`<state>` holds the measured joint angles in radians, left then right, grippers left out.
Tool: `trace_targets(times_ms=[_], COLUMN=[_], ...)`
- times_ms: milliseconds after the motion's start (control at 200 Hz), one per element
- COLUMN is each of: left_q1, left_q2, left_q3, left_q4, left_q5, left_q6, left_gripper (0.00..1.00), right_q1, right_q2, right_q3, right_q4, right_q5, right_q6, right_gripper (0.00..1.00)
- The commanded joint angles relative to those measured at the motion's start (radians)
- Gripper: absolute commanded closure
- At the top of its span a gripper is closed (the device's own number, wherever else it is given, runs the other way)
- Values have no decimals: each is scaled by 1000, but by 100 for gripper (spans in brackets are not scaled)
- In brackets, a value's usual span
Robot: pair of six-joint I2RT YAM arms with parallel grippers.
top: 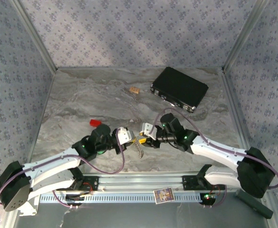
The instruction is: Put the keys on the keyring
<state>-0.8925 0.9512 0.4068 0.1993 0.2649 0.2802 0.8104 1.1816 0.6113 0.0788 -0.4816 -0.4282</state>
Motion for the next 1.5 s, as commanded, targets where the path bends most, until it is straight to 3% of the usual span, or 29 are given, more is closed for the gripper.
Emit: trace_targets(times_ms=[0, 285, 420, 445, 520, 610, 909, 1284, 1414, 1499], left_q1=[-5, -5, -5, -5, -6, -5, -5, -6, -6, -5], left_q2=[-13, -14, -15, -16, -21, -26, -20, -13, -1, 4], left_q3=[-12, -22, -19, -16, -3, 15, 56, 38, 37, 26], left_q4=[40, 47, 38, 36, 9, -31, -97, 3, 17, 29], left_q5=[24, 30, 20, 10, -9, -13, 2, 46, 57, 59], left_q6=[11, 20, 25, 22, 23, 44, 99, 94, 91, 82], left_gripper=[100, 100, 100, 97, 71, 67, 76, 86, 93, 98], right_q1=[6, 7, 8, 7, 10, 19, 45, 55, 49, 37], right_q2=[25, 30, 32, 31, 36, 45, 98, 95, 71, 43], right_q3=[42, 36, 43, 49, 73, 116, 264, 253, 220, 179], right_q4=[27, 53, 38, 27, -34, -125, -378, -350, -302, -247], right_q5=[-66, -86, -95, -94, -86, -63, 5, 0, -6, -18], right_q6=[-2, 3, -7, -14, -42, -90, -193, -211, -192, -160], right_gripper=[69, 83, 98, 100, 100, 100, 100, 100, 100, 87])
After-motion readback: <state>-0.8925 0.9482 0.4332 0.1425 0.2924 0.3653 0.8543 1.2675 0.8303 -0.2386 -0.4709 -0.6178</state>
